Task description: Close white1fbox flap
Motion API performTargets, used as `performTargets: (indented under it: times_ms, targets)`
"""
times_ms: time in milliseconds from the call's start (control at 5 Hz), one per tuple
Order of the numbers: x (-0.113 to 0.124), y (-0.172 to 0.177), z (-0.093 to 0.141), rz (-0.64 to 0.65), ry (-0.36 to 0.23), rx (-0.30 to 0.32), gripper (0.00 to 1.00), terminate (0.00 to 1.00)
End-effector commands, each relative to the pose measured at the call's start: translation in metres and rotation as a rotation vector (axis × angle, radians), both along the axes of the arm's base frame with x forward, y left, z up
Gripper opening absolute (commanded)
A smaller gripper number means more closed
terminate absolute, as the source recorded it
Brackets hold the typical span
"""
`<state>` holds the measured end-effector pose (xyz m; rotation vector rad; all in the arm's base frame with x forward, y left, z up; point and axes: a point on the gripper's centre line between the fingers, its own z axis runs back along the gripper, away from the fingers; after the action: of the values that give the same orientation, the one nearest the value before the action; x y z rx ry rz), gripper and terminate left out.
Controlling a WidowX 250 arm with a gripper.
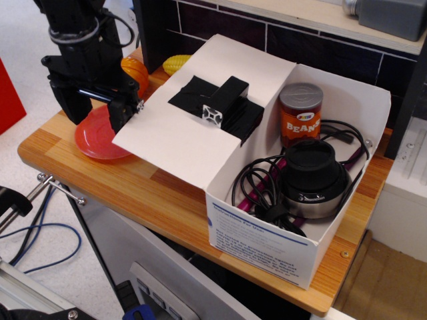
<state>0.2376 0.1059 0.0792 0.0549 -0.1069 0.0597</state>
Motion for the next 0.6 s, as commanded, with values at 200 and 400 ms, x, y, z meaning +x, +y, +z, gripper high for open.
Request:
performTargets:
  times_ms: [200, 400]
  targets:
    - [0.009, -0.018, 0.067, -0.096, -0.052, 0.086, 1.0, 0.0]
    - [0.007, -0.031, 0.076, -0.112, -0.067, 0.13, 1.0, 0.0]
